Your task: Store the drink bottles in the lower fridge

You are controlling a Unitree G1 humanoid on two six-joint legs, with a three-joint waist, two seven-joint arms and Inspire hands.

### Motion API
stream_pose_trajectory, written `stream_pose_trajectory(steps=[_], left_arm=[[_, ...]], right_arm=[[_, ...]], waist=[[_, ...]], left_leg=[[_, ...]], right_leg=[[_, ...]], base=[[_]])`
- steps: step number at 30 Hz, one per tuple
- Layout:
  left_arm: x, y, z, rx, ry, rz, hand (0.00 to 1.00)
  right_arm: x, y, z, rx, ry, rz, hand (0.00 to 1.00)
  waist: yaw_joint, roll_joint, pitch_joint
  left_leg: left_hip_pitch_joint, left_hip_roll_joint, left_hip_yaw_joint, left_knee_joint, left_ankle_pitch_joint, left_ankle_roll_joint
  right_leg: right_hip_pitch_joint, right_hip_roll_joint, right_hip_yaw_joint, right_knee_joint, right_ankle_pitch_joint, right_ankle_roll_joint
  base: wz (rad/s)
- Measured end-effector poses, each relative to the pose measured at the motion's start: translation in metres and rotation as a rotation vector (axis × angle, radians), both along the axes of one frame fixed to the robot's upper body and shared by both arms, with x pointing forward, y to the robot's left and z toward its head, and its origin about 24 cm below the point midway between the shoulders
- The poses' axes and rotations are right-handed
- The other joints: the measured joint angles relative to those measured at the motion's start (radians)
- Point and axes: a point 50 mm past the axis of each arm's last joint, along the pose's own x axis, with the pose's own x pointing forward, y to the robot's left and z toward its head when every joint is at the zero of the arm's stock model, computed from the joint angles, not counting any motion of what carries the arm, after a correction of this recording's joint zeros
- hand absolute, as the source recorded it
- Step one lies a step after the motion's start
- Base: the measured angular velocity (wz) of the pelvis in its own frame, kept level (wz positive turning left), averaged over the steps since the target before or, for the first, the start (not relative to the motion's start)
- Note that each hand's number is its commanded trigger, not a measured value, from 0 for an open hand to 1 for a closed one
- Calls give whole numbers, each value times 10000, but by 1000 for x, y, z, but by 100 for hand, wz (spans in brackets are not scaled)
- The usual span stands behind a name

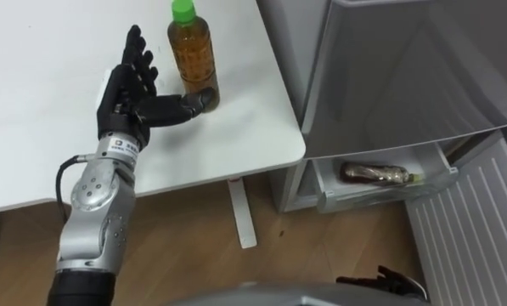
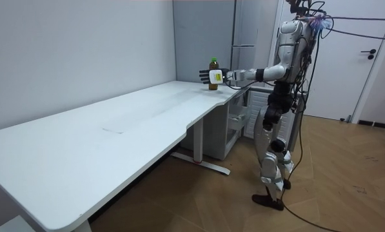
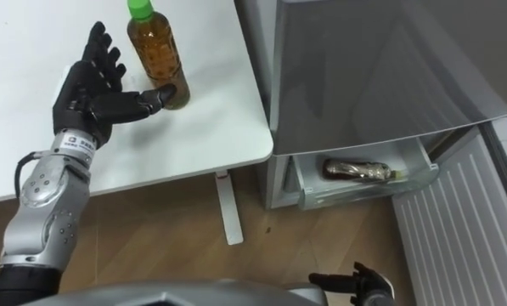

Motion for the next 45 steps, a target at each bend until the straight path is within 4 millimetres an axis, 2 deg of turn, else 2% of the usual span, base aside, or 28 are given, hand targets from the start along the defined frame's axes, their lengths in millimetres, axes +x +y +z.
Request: stream_pose_trajectory(steps=[4, 14, 24, 35, 40, 44, 45], left_arm=[[4, 0, -1, -26, 78, 0, 0], [7, -1, -6, -18, 327, -55, 0], [13, 1, -8, -192, 477, 205, 0], [35, 9, 12, -735, -195, 315, 0], [35, 11, 9, -733, -90, 400, 0], [34, 15, 7, -724, 27, 730, 0], [34, 17, 7, -720, 65, 829, 38]], right_arm=[[0, 0, 0, 19, 92, -21, 0], [4, -1, 1, -18, -141, 9, 0], [5, 0, 2, -205, -222, 74, 0], [9, -3, 3, -427, -217, 529, 0], [8, -5, 3, -442, -232, 376, 0], [0, -8, 3, -493, -10, 121, 0], [-4, -10, 2, -535, 144, 57, 0]], waist=[[-13, 21, -5], [-404, 90, -15], [-419, 65, 16], [-426, 135, 39], [-441, 193, 76], [-455, 243, 79], [-450, 269, 75]], left_leg=[[1, 7, 81, -1, 0, 0], [28, 22, 308, -39, 0, 0], [177, 27, 370, -190, 0, 0], [328, 29, 335, -305, 0, 0], [339, 28, 337, -335, 0, 0], [356, 30, 339, -334, 0, 0], [386, 31, 336, -339, 0, 0]], right_leg=[[-32, 0, 47, 3, 0, 0], [-142, 11, 237, 19, 3, -1], [-153, 43, 525, 2, 3, -1], [-128, 62, 612, -7, 3, -1], [-141, 67, 616, -15, 3, -1], [-141, 79, 646, -18, 3, -1], [-134, 80, 652, -5, 3, -1]], base=[[-4], [-7], [-6], [-4], [0], [0], [-5]])
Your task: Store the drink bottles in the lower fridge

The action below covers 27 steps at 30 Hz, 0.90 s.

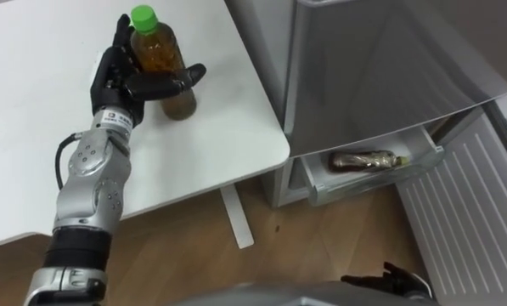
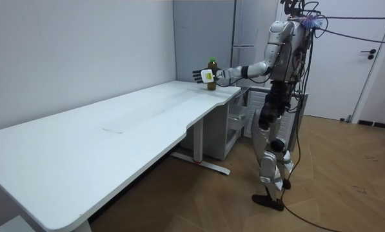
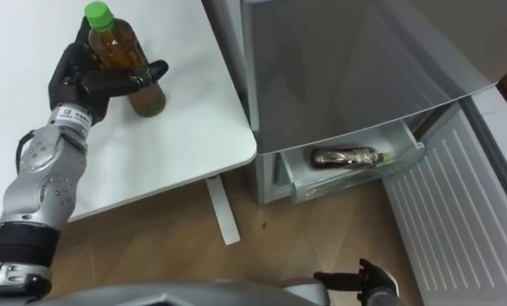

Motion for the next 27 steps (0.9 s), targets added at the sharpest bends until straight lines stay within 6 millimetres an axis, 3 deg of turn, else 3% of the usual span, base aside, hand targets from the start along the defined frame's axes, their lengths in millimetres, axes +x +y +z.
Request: stream_pose_trajectory(steps=[1, 9, 13, 16, 20, 21, 22, 23, 24, 25, 27], left_arm=[[0, 1, 0, 3, 15, 61, 100], [-1, 8, -1, -122, 71, 478, 100], [0, 8, -2, -131, 103, 483, 100], [2, 7, -2, -136, 126, 444, 100], [3, 6, -4, -144, 256, 360, 100], [4, 4, -4, -115, 251, 271, 100], [4, 5, -4, -91, 236, 298, 100], [4, 14, 0, 66, 54, 543, 100], [5, 20, -1, 2, 73, 835, 100], [7, 18, -2, 15, 161, 735, 100], [10, 10, -5, 18, 395, 268, 100]], right_arm=[[-2, -1, 0, -35, 65, -34, 0], [-24, -5, -1, -404, 1367, 874, 0], [-26, -5, -2, -356, 1577, 927, 0], [-27, -4, -2, -418, 1769, 1329, 0], [-25, -4, -2, -551, 1896, 1972, 0], [-27, -4, -2, -542, 1957, 2061, 0], [-26, -2, -3, -506, 1970, 2139, 0], [-17, 4, -4, -415, 1796, 2550, 0], [-14, 4, -4, -469, 1765, 2791, 0], [-15, 4, -4, -482, 1783, 2804, 0], [-19, 4, -4, -463, 2152, 2913, 0]], waist=[[4, 13, 1], [-147, 23, -2], [-249, 2, 5], [-249, -2, 59], [-252, -6, 40], [-197, 153, 118], [-165, 159, 122], [-55, 110, 78], [-366, 134, 0], [-510, 102, 4], [-625, 28, 48]], left_leg=[[20, 1, -1, -7, 0, 0], [221, 3, -113, -91, 0, 0], [365, 33, -290, -240, 0, 0], [482, 76, -438, -315, 1, 0], [608, 201, -669, -390, 1, 1], [696, 401, -1209, -452, 22, 23], [694, 518, -1601, -469, 15, 13], [559, 588, -1883, -383, -17, -39], [372, 737, -1823, -238, -80, -303], [367, 762, -1524, -252, -45, -392], [165, 848, -455, -526, 64, -555]], right_leg=[[1, 2, 6, 7, 0, 0], [16, 34, 258, 61, 0, 0], [5, 86, 249, 201, -1, 0], [-112, 136, 226, 481, -2, -2], [-384, 226, 121, 1164, -20, -31], [-927, 368, 12, 1994, -279, -188], [-1265, 587, 182, 2079, -355, -348], [-1889, 1002, 683, 1109, 66, -775], [-1787, 1077, 423, 958, 820, -833], [-1660, 1040, 344, 915, 830, -844], [-1442, 989, 898, 818, 824, -835]], base=[[-9], [-11], [-4], [-8], [-7], [-20], [-61], [-34], [-10], [52], [39]])
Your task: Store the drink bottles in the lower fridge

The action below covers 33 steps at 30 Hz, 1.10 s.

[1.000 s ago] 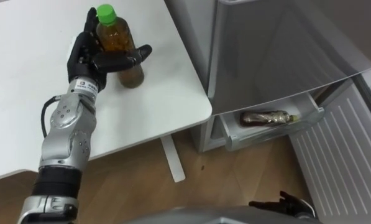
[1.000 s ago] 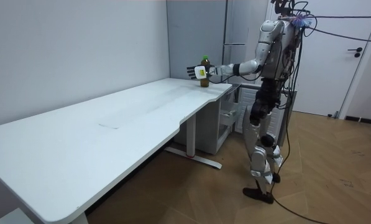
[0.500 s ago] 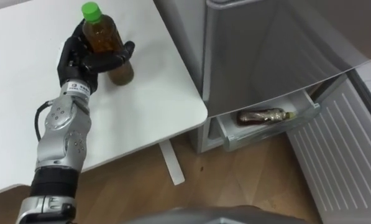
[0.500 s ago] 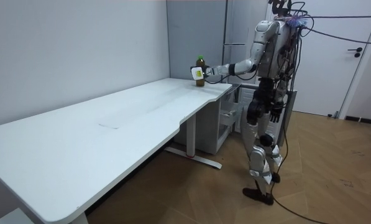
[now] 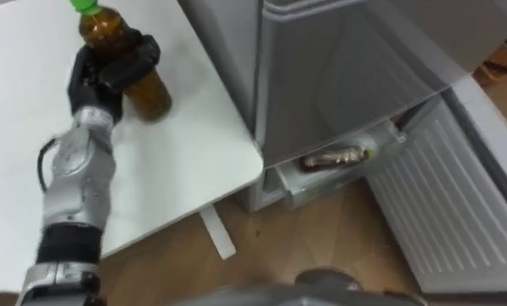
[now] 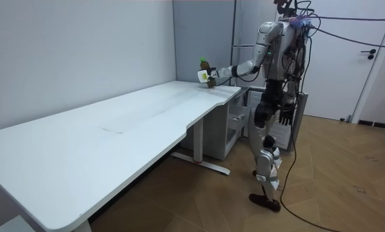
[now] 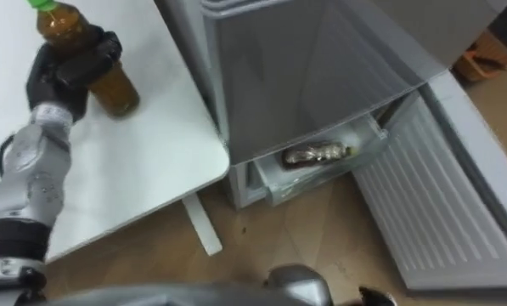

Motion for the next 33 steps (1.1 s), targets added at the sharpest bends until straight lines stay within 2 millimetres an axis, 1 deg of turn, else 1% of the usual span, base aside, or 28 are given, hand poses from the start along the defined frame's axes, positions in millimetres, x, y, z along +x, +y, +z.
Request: stream_pose_trajectory(steps=[1, 2, 3, 4, 5, 7, 10, 12, 16, 19, 21, 22, 23, 25, 26, 27, 28, 29, 30, 31, 32, 33], left_arm=[[1, -2, 1, 6, -36, -94, 100], [1, -6, 0, 23, -13, -221, 100], [1, -7, 0, 33, 31, -240, 100], [1, -6, -1, 35, 73, -200, 100], [0, -5, -2, 47, 190, -139, 100], [0, -4, -3, 36, 285, -130, 100], [0, -5, -4, -94, 360, -134, 100], [0, -5, -4, -103, 353, -134, 100], [0, -6, -2, -120, 276, -201, 100], [1, -10, 0, -256, 103, -351, 100], [1, -16, -1, -460, 108, -406, 100], [1, -18, -1, -478, 111, -470, 100], [1, -20, -1, -463, 112, -543, 100], [2, -27, 2, -415, -12, -814, 100], [2, -32, 4, -397, -144, -1040, 100], [2, -37, 7, -504, -274, -1194, 100], [2, -40, 9, -588, -360, -1258, 100], [3, -44, 14, -608, -574, -1416, 100], [3, -49, 19, -596, -809, -1660, 100], [3, -52, 21, -600, -908, -1791, 100], [3, -55, 26, -640, -1156, -2107, 100], [3, -59, 31, -657, -1400, -2393, 100]], right_arm=[[1, 1, 0, 46, 15, 8, 0], [1, 4, -1, 196, 107, 7, 0], [0, 5, -1, 326, 173, 1, 0], [0, 5, -1, 359, 158, 6, 0], [2, 5, -1, 401, 113, 24, 0], [6, 5, -1, 424, -6, 58, 0], [8, 5, -1, 427, -43, 64, 0], [8, 6, -1, 517, -13, 103, 0], [13, 6, -1, 462, -34, 270, 0], [16, 6, 0, 390, -81, 656, 0], [18, 6, 0, 277, -63, 1055, 0], [23, 6, 1, 191, -167, 1451, 0], [25, 5, 2, 135, -224, 1668, 0], [35, 1, 5, -95, -569, 2045, 0], [46, -2, 9, -240, -1014, 2190, 0], [62, -1, 14, -344, -1718, 2316, 0], [71, 1, 17, -360, -2166, 2425, 0], [91, 9, 24, -287, -3146, 2705, 0], [104, 19, 28, -94, -3877, 2856, 0], [110, 23, 30, 4, -4143, 2943, 0], [120, 32, 34, 214, -4607, 3247, 0], [127, 41, 40, 493, -5027, 3545, 0]], waist=[[-13, -13, 6], [34, -100, -63], [150, -140, -98], [192, -158, -108], [218, -147, -114], [232, -125, -108], [230, 46, -75], [230, 118, -109], [292, 142, -139], [493, 115, -148], [715, 94, -146], [863, 67, -134], [922, 50, -144], [1022, 6, -135], [1140, -21, -132], [1275, -54, -140], [1296, -80, -153], [1319, -131, -184], [1307, -204, -214], [1307, -238, -238], [1442, -263, -257], [1537, -266, -256]], left_leg=[[-150, 3, 116, -100, 54, 49], [-200, -32, 406, 16, 146, 151], [-103, -124, 484, 30, 156, 170], [-73, -184, 479, 30, 156, 175], [-43, -220, 484, 30, 154, 179], [-38, -285, 493, 30, 178, 219], [-46, -337, 514, 40, 209, 271], [-135, -338, 488, 195, 210, 273], [-152, -343, 472, 306, 211, 272], [-140, -344, 470, 334, 217, 276], [-136, -358, 454, 335, 224, 284], [-146, -376, 455, 337, 225, 286], [-171, -383, 454, 338, 226, 287], [-277, -405, 363, 359, 241, 312], [-312, -412, 341, 356, 247, 321], [-338, -414, 348, 353, 247, 321], [-366, -414, 347, 359, 247, 321], [-393, -413, 295, 377, 247, 321], [-405, -412, 168, 405, 247, 321], [-400, -408, 144, 408, 247, 320], [-390, -391, 112, 424, 245, 318], [-392, -383, 71, 436, 244, 317]], right_leg=[[-2, -19, 149, -3, -21, 35], [-24, -66, 132, 7, -54, 129], [-23, -49, 31, -11, -39, 156], [13, -30, -17, -65, -34, 163], [110, -58, -159, -202, 10, 214], [226, -143, -265, -337, 25, 238], [227, -205, -362, -294, 14, 256], [228, -225, -393, -280, -7, 269], [197, -238, -395, -101, -110, 279], [202, -241, -397, -79, -133, 279], [197, -259, -423, -17, -134, 281], [135, -280, -429, 72, -158, 277], [84, -290, -435, 66, -166, 277], [27, -326, -508, 48, -150, 288], [11, -335, -524, 37, -132, 287], [9, -339, -528, 35, -130, 287], [8, -340, -542, 30, -130, 287], [1, -349, -618, 11, -130, 286], [45, -353, -710, -27, -129, 284], [76, -351, -734, -64, -129, 283], [147, -352, -809, -134, -119, 268], [198, -365, -910, -165, -119, 268]], base=[[20], [-3], [-17], [-23], [-10], [2], [3], [5], [5], [2], [2], [-3], [0], [11], [4], [0], [0], [19], [21], [18], [13], [17]])
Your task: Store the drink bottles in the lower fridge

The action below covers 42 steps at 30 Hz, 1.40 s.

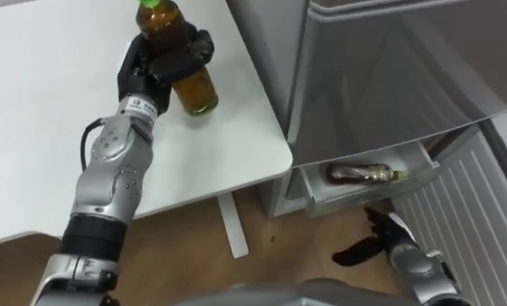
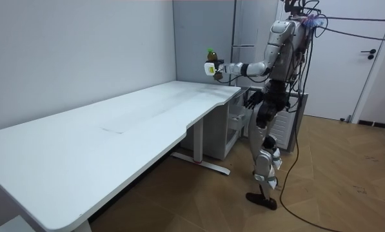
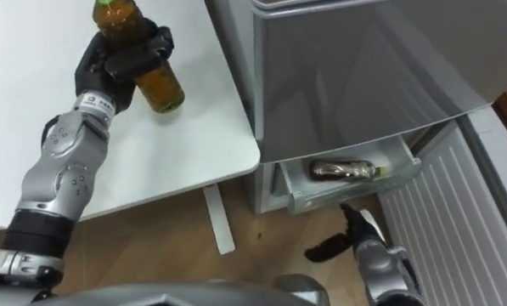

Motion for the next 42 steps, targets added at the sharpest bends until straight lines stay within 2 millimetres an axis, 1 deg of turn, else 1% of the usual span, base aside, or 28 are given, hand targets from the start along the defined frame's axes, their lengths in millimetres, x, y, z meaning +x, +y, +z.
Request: stream_pose_trajectory(steps=[1, 3, 6, 10, 11, 15, 18, 22, 23, 25, 28, 31, 35, 38, 39, 41, 42], left_arm=[[-1, -1, 2, 2, -105, -77, 100], [-5, -2, 7, -34, -401, -314, 100], [-14, -4, 4, -112, -408, -681, 100], [-28, -2, -3, -189, -209, -848, 100], [-31, -2, -5, -219, -151, -878, 100], [-38, -3, -4, -1324, -155, -1178, 100], [-40, -1, 0, -2049, -343, -1517, 100], [-41, -2, 2, -2586, -473, -1873, 100], [-42, -2, 2, -2693, -493, -1998, 100], [-48, -3, 1, -2810, -512, -2242, 100], [-56, -8, -3, -2910, -472, -2834, 100], [-60, -10, -7, -2886, -316, -3141, 100], [-67, -16, -12, -3016, -178, -3621, 100], [-72, -20, -18, -3145, 146, -3960, 100], [-74, -21, -21, -3228, 283, -4056, 100], [-77, -23, -24, -3290, 547, -4149, 100], [-78, -24, -25, -3328, 627, -4229, 100]], right_arm=[[2, 4, 2, 130, -112, 183, 0], [2, 20, 3, 652, -141, 864, 0], [2, 30, 6, 1100, -48, 1513, 0], [9, 36, 14, 1466, -380, 2006, 0], [13, 37, 18, 1571, -530, 2147, 0], [22, 43, 28, 1946, -801, 2623, 0], [22, 44, 30, 2194, -681, 2920, 0], [26, 45, 36, 2365, -793, 3310, 0], [29, 47, 40, 2429, -921, 3480, 0], [31, 49, 44, 2531, -1056, 3641, 0], [30, 48, 44, 2605, -908, 3717, 0], [30, 50, 44, 2667, -854, 3853, 0], [29, 51, 43, 2700, -804, 3939, 0], [29, 52, 43, 2722, -824, 3908, 0], [29, 52, 43, 2718, -817, 3899, 0], [29, 51, 43, 2701, -763, 3878, 0], [29, 51, 42, 2693, -702, 3845, 0]], waist=[[14, 2, 0], [91, 31, 6], [208, 75, 21], [270, 77, 25], [234, 78, 27], [315, 79, 24], [316, 66, 38], [358, 45, 101], [427, 47, 99], [418, 28, 103], [492, 11, 96], [522, -31, 114], [449, -100, 154], [398, -204, 216], [401, -245, 225], [375, -291, 217], [307, -309, 210]], left_leg=[[-1, -1, -25, 6, 0, 0], [17, -3, -178, 6, 0, 0], [-19, -6, -257, 1, 0, 0], [-174, -26, -329, 53, -1, -1], [-253, -67, -437, 129, -1, -1], [-332, -110, -496, 156, 2, 4], [-323, -123, -578, 169, 2, 5], [-378, -140, -659, 203, 2, 5], [-461, -144, -661, 207, 3, 6], [-545, -149, -694, 239, 3, 7], [-567, -176, -694, 251, 3, 7], [-594, -185, -693, 252, 3, 7], [-545, -179, -670, 177, 3, 6], [-560, -182, -621, 177, 3, 6], [-564, -183, -582, 177, 3, 6], [-584, -190, -558, 197, 3, 7], [-588, -204, -556, 204, 3, 7]], right_leg=[[28, -6, -32, -11, -1, 1], [171, -11, -125, -122, -2, 4], [209, -42, -290, -145, -4, 6], [137, -82, -421, -177, -30, 5], [109, -133, -523, -175, -54, 14], [48, -184, -574, -108, -61, 23], [122, -197, -626, -112, -60, 29], [115, -214, -676, -122, -98, 60], [26, -218, -684, -93, -106, 59], [-4, -230, -699, -111, -107, 62], [0, -268, -727, -99, -155, 85], [0, -305, -842, -90, -192, 85], [42, -341, -892, -90, -200, 93], [38, -328, -908, -115, -202, 95], [22, -325, -889, -126, -202, 96], [4, -318, -877, -134, -204, 98], [-5, -326, -875, -135, -207, 105]], base=[[20], [18], [13], [9], [15], [8], [8], [8], [0], [5], [6], [6], [3], [0], [-4], [-2], [0]])
